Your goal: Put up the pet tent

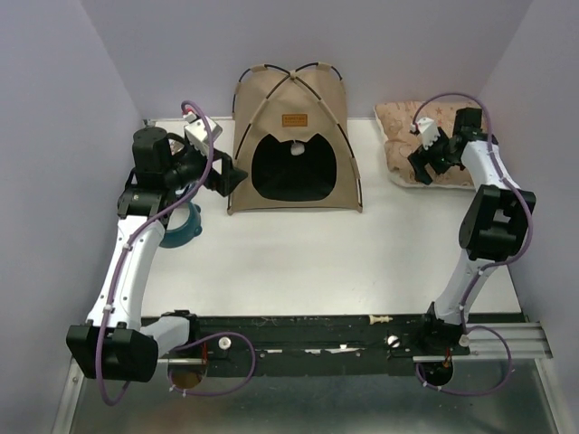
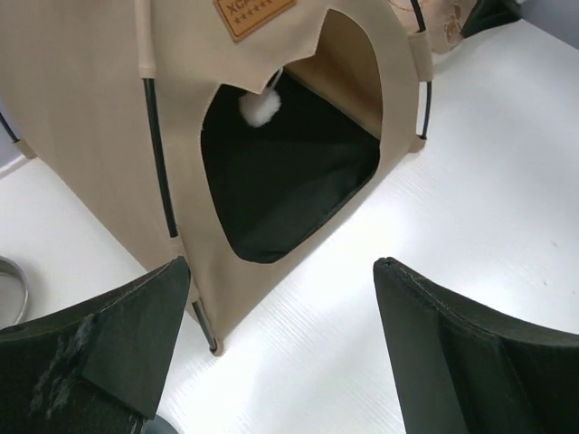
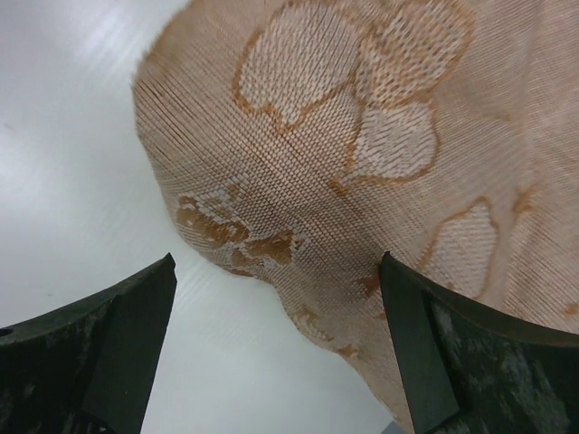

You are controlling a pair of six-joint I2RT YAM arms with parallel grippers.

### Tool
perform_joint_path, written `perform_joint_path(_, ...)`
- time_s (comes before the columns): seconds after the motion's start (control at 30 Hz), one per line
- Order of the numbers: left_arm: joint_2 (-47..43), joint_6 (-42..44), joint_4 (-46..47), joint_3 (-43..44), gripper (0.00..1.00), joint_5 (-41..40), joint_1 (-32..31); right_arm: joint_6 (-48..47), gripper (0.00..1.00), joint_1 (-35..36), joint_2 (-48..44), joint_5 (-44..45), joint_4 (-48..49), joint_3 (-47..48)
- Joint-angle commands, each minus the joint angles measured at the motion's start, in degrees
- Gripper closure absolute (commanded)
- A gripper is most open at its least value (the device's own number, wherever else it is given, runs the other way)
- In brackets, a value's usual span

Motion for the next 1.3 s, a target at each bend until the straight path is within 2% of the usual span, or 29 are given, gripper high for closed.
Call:
perform_joint_path(0.0,-3.23,-2.76,-3.04,-2.36,0.01,2.56,0.12,-8.62,0.0,1.75,2.95,9.1,0.84,-3.35)
perform_joint_path(0.1,-4.64,-4.43,-1.55,-4.21,0.01,1.86,0.03,-10.47,0.02,3.68,3.56,12.97,5.58,-7.76)
perform_joint_path(0.13,-4.91,-4.87,-1.46,-4.65,0.01,1.85,0.03,-10.04,0.11,3.86,3.39,13.24,7.34,-8.64)
perform_joint_path(0.17,-5.0,-5.22,-1.63,-4.92,0.01,2.03,-0.05,-8.91,0.24,3.78,2.95,13.42,8.31,-8.65)
perform_joint_path(0.27,-5.87,-5.4,-2.42,-4.75,0.01,2.03,0.03,-6.0,0.95,3.51,-2.99,9.4,3.59,-7.33)
perform_joint_path(0.3,-6.4,-5.23,-2.51,-4.57,0.01,2.03,0.03,-4.86,0.99,3.34,-6.59,7.46,1.75,-7.94)
perform_joint_path(0.5,-6.84,-4.69,-2.34,-2.73,0.02,2.55,-0.14,-1.95,0.99,0.62,-31.38,-6.07,-22.83,-3.03)
perform_joint_path(0.7,-6.58,-6.98,0.12,-1.93,0.03,3.44,-0.93,-10.73,0.99,-0.27,-51.69,-16.09,-46.84,1.37)
perform_joint_path(0.83,-7.63,-10.05,1.53,-2.19,0.03,3.35,-0.93,-10.3,0.99,0.0,-64.0,-24.26,-47.22,-3.44)
perform_joint_path(0.97,-10.53,-11.2,0.13,-3.25,0.02,2.12,-0.93,-5.74,1.0,0.87,-67.18,-31.39,-47.23,-11.26)
perform_joint_path(1.13,-15.27,-9.45,-2.51,-5.62,0.01,1.94,-0.93,-9.25,0.99,9.99,-76.31,-33.24,-47.22,-19.97)
perform_joint_path(1.2,-16.16,-9.53,-2.43,-6.5,0.01,1.33,-0.93,-8.11,0.99,12.46,-76.94,-37.44,-47.14,-20.6)
perform_joint_path(1.27,-15.64,-10.84,-2.77,-6.59,0.01,0.62,-0.93,-4.09,0.99,12.57,-73.54,-42.37,-46.35,-20.16)
